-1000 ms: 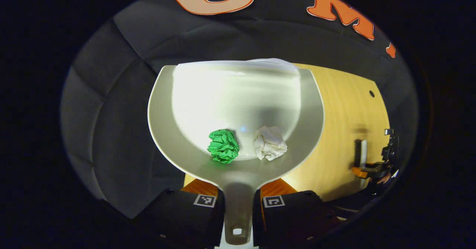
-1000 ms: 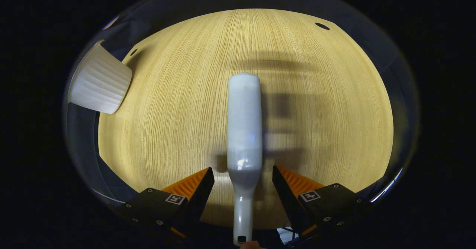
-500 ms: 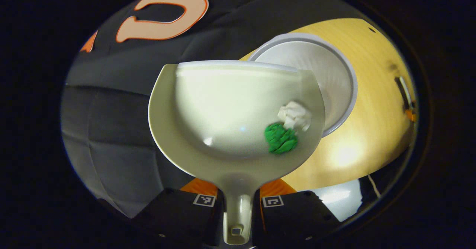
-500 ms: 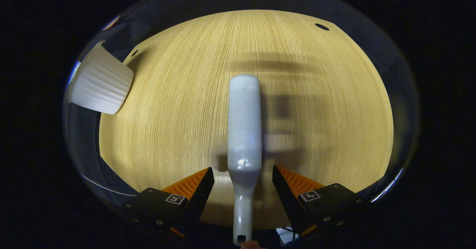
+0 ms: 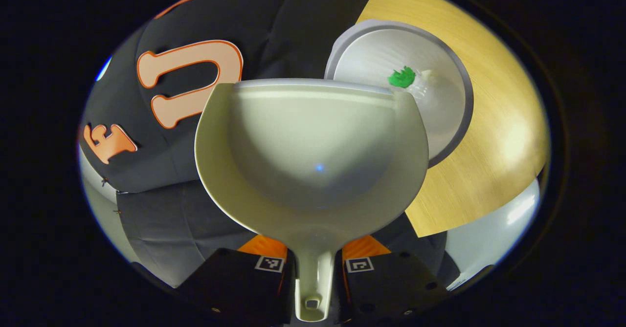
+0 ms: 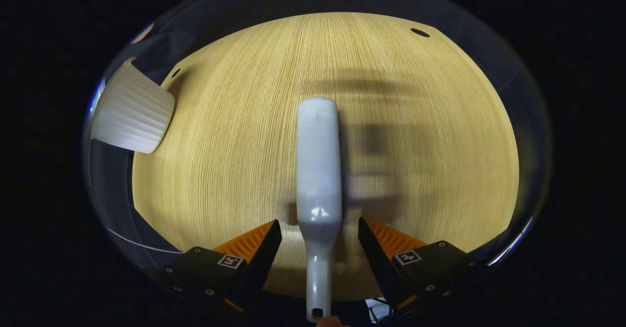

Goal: Pick up the small broom and dustpan from the desktop, sweep the trash into the dustpan with the broom, and then empty the trash into the garbage bin.

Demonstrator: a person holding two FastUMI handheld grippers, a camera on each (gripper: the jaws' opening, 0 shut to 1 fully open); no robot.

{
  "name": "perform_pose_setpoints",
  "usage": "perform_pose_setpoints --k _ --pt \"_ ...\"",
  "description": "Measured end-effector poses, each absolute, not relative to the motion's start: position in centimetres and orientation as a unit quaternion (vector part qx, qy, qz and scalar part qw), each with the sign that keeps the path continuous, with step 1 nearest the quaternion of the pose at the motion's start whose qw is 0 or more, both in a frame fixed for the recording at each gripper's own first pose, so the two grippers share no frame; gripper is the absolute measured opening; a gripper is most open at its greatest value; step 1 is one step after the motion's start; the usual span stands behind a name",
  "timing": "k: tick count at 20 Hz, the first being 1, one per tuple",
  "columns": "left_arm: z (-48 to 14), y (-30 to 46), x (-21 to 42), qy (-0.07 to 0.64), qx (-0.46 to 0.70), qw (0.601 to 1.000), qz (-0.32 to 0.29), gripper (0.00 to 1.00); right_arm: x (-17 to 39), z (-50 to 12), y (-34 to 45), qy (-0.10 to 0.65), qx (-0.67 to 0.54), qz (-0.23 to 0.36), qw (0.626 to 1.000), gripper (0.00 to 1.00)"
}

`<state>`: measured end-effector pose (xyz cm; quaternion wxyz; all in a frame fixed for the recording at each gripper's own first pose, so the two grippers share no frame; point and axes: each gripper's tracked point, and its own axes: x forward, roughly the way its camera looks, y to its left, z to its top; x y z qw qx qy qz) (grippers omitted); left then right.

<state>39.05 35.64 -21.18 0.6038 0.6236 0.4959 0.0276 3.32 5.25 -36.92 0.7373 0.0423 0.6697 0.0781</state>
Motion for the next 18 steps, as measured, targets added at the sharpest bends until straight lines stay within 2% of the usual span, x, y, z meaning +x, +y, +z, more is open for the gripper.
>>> perform_pose_setpoints --k 4,5,7,10,13,16,17,18 --pt "-26.6 36.1 37.9 0.527 0.481 0.7 0.04 0.31 3.5 -37.0 5.1 0.667 0.041 0.074 0.74 0.95" --pt "-26.4 34.6 37.2 0.527 0.449 0.72 0.045 0.31 3.4 -36.9 5.1 0.667 0.042 0.074 0.74 0.95" --pt "-30.1 33.9 37.6 0.529 0.392 0.751 0.054 0.31 3.4 -36.9 5.2 0.667 0.042 0.075 0.74 0.95" --pt "-32.3 31.4 37.5 0.53 0.292 0.793 0.064 0.31 3.3 -36.7 5.4 0.667 0.039 0.08 0.74 0.95" --pt "-34.1 28.2 38.3 0.539 0.159 0.826 0.046 0.31 2.9 -36.7 5.5 0.667 0.03 0.086 0.739 0.95" --pt "-34.1 25.1 39.1 0.544 0.054 0.837 0.013 0.31 2.7 -36.5 5.6 0.667 0.025 0.091 0.739 0.95" --pt "-33.9 25.0 38.8 0.548 0.027 0.836 0.004 0.31 2.8 -36.5 5.7 0.667 0.024 0.093 0.739 1.0" --pt "-33.9 24.4 39.2 0.551 0.011 0.835 -0.007 0.31 2.7 -36.5 5.7 0.666 0.022 0.094 0.739 0.95"
